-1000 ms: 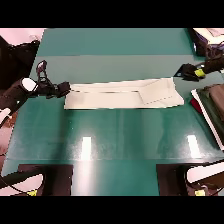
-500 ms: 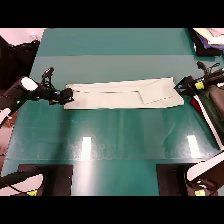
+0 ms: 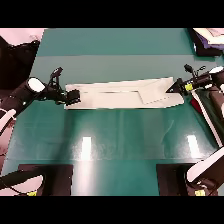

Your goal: Fold the shirts.

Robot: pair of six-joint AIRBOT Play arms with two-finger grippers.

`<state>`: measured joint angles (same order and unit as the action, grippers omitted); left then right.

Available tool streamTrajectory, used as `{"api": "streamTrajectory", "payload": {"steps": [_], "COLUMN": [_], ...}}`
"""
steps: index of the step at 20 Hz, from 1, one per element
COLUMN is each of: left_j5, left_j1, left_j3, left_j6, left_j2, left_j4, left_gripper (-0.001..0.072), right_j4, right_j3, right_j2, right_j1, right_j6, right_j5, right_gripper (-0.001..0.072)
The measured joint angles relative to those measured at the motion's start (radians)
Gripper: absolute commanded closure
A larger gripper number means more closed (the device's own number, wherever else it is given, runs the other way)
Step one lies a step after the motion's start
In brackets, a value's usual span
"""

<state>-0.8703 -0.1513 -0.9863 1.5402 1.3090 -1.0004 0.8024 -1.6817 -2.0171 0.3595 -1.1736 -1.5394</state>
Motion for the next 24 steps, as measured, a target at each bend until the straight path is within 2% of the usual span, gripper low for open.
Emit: {"api": "streamTrajectory", "payload": {"steps": [5, 11, 19, 24], "left_j5": [0.076, 0.158, 0.11, 0.092], "left_j1": [-0.062, -0.176, -0.314, -0.336], "left_j3": [-0.036, -0.285, -0.624, -0.689], "left_j6": [-0.002, -0.002, 0.006, 0.027], "left_j2": [0.007, 0.156, 0.52, 0.619], "left_j4": [0.023, 0.03, 0.032, 0.033], "left_gripper": [0.0681, 0.0681, 0.068, 0.068], "right_j4": [-0.118, -0.23, -0.253, -0.252], "right_j3": [-0.002, -0.034, -0.277, -0.34], "right_j2": [0.039, 0.188, 0.267, 0.271], "right_j1": [-0.011, -0.081, -0.323, -0.467], "right_j6": [0.056, 0.068, -0.034, -0.059], "right_j5": [-0.009, -0.001, -0.008, 0.003], "right_gripper": [0.0696, 0.0698, 0.0698, 0.0698]}}
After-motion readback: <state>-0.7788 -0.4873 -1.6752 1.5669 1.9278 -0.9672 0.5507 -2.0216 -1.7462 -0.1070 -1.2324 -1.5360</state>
